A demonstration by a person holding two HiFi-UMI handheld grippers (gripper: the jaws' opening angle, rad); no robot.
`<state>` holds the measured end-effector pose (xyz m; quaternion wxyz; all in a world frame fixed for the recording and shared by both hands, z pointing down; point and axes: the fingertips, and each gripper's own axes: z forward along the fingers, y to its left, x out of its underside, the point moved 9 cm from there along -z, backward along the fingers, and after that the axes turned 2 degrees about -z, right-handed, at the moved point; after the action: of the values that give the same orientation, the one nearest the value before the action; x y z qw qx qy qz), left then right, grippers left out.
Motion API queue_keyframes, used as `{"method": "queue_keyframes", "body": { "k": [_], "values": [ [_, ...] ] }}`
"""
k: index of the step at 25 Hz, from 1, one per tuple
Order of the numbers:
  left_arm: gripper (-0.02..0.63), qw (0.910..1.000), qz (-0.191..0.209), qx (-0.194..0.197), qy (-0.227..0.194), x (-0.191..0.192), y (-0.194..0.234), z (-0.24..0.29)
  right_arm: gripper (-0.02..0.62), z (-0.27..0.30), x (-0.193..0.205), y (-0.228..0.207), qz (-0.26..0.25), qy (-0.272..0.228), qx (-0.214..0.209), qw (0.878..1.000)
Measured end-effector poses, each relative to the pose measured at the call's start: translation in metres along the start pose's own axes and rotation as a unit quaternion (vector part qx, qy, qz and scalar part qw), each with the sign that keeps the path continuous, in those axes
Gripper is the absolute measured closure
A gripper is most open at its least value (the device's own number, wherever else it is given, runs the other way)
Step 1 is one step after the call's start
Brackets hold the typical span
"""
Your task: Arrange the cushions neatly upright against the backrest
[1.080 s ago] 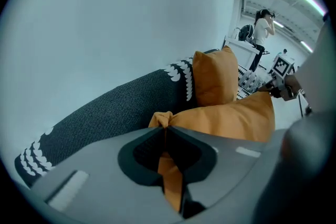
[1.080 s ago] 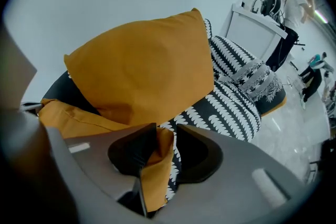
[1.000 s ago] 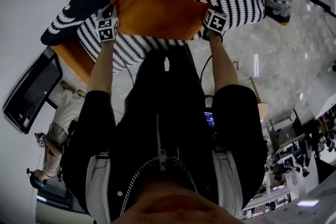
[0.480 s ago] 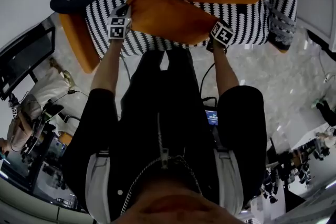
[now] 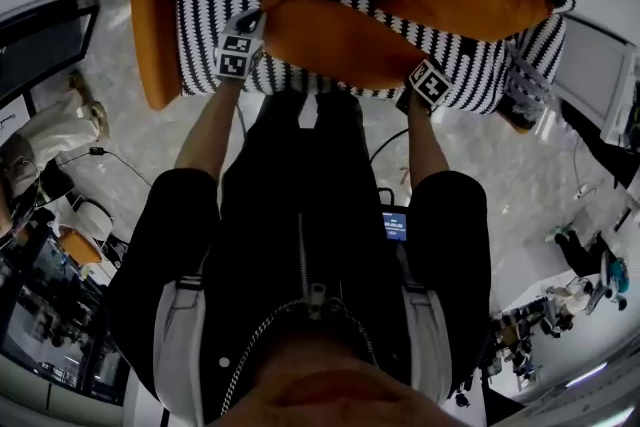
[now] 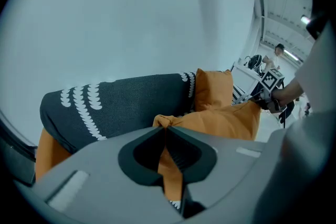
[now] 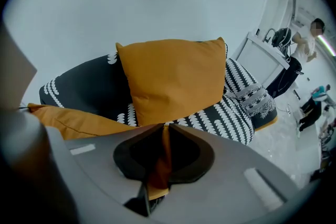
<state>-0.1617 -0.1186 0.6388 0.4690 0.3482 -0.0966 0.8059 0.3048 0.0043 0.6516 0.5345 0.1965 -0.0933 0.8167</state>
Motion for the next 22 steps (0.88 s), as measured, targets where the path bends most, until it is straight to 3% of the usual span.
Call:
{"method": "queue_keyframes", "body": {
  "k": [9, 22],
  "values": [
    [0.583, 0.9971, -0.062, -0.037, -0.023, 0.028, 0.041, -0.039, 0.561, -0.007, -0.036, 0.073, -0.061, -0.02, -0.045, 0.997],
    [0.584, 0.9883, -0.105, -0.104, -0.036, 0.043, 0.133, -0.076, 0.561, -0.009, -0.076, 0.197, -0.168, -0.051, -0.124, 0.977]
  ]
}}
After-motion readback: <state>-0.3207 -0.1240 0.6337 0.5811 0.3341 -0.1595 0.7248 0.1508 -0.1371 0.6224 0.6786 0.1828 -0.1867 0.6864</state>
